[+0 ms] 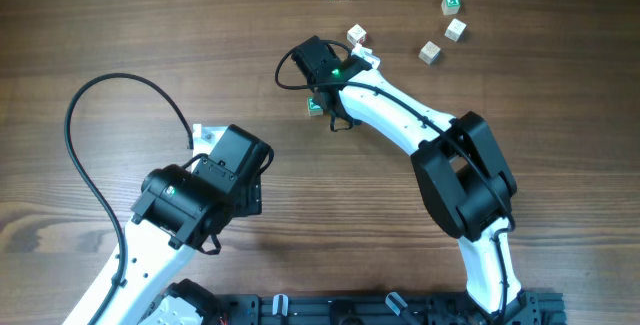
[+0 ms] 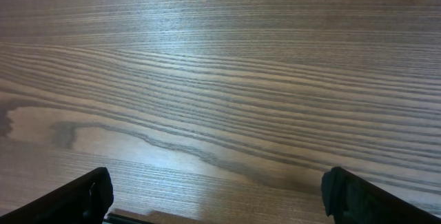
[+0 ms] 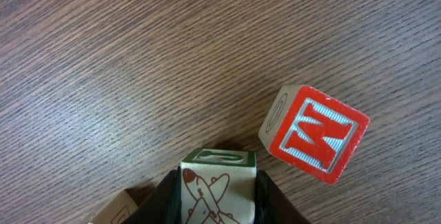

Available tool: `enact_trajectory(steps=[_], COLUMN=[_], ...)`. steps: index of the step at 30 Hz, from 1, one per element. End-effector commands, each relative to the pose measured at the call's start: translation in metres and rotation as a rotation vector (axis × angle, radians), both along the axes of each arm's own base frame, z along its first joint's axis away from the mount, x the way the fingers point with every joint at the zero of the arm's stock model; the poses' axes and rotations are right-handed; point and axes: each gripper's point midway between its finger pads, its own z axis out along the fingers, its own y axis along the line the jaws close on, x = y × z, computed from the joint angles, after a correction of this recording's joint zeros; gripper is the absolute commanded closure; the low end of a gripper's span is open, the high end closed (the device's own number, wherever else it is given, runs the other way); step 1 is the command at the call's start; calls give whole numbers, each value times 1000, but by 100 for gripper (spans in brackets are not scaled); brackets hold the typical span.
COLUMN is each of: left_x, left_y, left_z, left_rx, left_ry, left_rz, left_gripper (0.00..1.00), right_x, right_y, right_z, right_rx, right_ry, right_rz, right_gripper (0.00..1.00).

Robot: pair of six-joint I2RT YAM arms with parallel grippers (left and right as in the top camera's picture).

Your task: Form a circle

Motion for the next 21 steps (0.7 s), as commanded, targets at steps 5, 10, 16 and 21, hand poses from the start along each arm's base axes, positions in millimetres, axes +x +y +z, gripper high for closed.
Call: enact_trajectory(steps=[5,10,16,21], left_x=[-1,-1,-1,-1], left_y=[0,0,0,0], left_z=[0,0,0,0], left_rx=[-15,-15,-15,-15], left_ry=[-4,-3,-3,-4], left_rz=[16,16,16,16], left_gripper=[0,0,0,0], right_x=[2,2,1,1], right_y=[-9,-9,-8,-8], right_z=[-4,-4,-4,-4], right_rx=[-30,-29,-27,-23], right_ry=[-12,-11,-9,-8], right_rz=[-29,-29,-28,-27], right_gripper=[69,65,62,60])
